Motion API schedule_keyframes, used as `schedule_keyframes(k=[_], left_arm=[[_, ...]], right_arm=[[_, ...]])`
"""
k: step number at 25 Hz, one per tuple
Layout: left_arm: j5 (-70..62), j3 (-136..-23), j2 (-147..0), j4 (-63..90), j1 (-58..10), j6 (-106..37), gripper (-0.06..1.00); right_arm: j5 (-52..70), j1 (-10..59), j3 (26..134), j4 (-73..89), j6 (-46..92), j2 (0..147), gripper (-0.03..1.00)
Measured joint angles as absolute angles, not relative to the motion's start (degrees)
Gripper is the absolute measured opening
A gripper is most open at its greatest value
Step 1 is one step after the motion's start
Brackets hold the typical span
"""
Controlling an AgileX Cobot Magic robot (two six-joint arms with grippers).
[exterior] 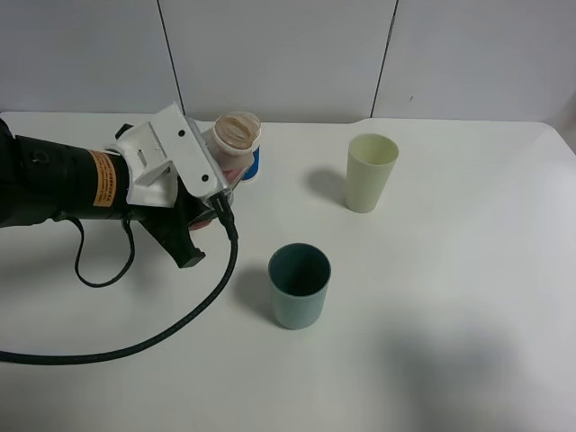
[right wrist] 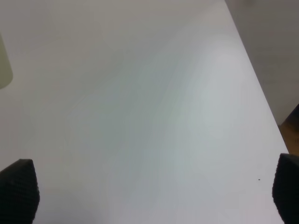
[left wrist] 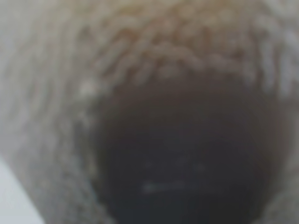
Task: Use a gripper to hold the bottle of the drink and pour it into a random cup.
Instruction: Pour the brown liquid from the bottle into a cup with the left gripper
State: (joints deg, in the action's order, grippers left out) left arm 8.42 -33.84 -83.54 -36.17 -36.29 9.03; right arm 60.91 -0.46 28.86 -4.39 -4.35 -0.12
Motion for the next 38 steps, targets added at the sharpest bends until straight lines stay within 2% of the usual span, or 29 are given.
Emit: schedule_keyframes(k=[7, 23, 30, 38], left_arm=[[5.9, -33.8, -83.4, -36.1, -40.9, 6.2, 0.34], [5.3, -34.0, -84.4, -36.0, -41.2, 1.7, 0.34], [4.9, -38.0, -87.2, -36.1, -41.2, 0.0, 0.34], [3.0, -38.6, -89.0, -35.9, -44.3, -4.0, 0.34]], right_arm=[[60.9, -0.5, 28.9, -4.4, -4.4, -0.1, 1.00], [60.9, -0.5, 28.9, -4.4, -4.4, -0.1, 1.00], [60.9, -0.5, 28.9, -4.4, -4.4, -0.1, 1.00], [60.9, -0.5, 28.9, -4.4, -4.4, -0.1, 1.00]])
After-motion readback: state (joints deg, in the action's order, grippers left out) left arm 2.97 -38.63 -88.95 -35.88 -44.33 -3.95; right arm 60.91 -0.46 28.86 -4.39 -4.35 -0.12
